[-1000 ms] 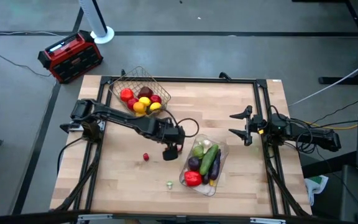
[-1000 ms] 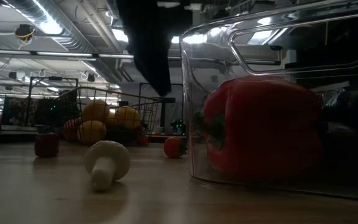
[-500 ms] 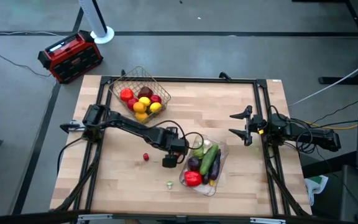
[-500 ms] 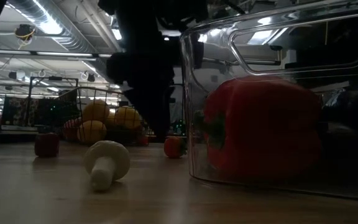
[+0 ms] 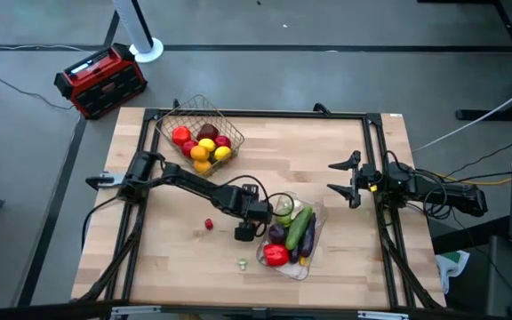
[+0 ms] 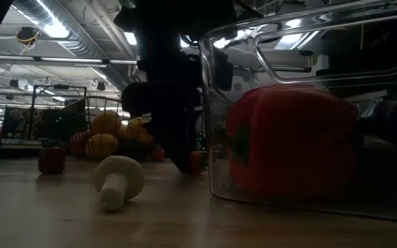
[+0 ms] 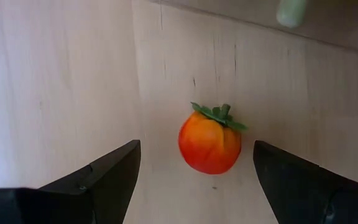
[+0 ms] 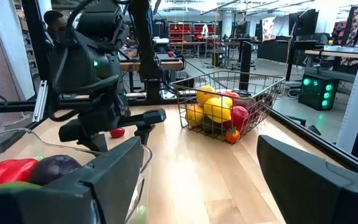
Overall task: Sort produce into baskets
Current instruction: Put the peach into the wire basket
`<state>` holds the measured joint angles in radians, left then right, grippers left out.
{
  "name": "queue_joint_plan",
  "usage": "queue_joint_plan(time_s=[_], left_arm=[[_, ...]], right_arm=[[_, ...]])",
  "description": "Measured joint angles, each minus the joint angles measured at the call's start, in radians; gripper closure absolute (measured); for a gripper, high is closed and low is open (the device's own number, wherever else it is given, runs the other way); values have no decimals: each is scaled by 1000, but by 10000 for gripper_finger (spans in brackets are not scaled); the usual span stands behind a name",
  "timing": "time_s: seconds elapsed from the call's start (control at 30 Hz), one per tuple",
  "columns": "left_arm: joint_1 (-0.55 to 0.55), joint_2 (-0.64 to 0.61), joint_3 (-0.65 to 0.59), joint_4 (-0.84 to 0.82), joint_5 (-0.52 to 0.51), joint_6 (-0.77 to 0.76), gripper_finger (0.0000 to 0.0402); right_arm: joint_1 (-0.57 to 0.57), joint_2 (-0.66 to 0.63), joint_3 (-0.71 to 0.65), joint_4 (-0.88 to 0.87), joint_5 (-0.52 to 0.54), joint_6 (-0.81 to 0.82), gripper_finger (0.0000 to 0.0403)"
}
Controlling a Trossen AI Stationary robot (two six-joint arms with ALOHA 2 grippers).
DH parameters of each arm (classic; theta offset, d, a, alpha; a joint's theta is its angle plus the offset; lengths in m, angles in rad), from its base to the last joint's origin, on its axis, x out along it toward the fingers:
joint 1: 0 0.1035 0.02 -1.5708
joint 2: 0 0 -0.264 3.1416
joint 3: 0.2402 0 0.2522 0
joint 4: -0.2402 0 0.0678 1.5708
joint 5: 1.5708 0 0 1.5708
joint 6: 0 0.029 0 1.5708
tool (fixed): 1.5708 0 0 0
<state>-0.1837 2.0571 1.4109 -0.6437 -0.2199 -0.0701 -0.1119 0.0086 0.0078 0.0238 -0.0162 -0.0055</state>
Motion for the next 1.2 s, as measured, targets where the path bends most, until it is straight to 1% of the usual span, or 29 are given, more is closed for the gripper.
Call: queue_joint_plan(time_s=[0.1,0.17,0.53,0.7,0.83,0.97,1.13,1.2], left_arm=[[0,0,0,4,0,19,97],[0,0,0,3,0,20,109],[0,0,0,10,0,17,235],[0,0,0,10,0,16,276],[0,-13,2,-2,0,16,290],[2,-65,9,-34,-23,17,291],[24,-176,10,-122,-103,14,287],[40,-228,10,-176,-159,12,287]], right_arm=[[0,0,0,0,0,0,86],[0,0,0,0,0,0,86],[0,0,0,0,1,0,86],[0,0,0,0,1,0,86],[0,0,0,0,1,0,86],[0,0,0,0,1,0,86],[0,0,0,0,1,0,86],[0,0,0,0,1,0,86]])
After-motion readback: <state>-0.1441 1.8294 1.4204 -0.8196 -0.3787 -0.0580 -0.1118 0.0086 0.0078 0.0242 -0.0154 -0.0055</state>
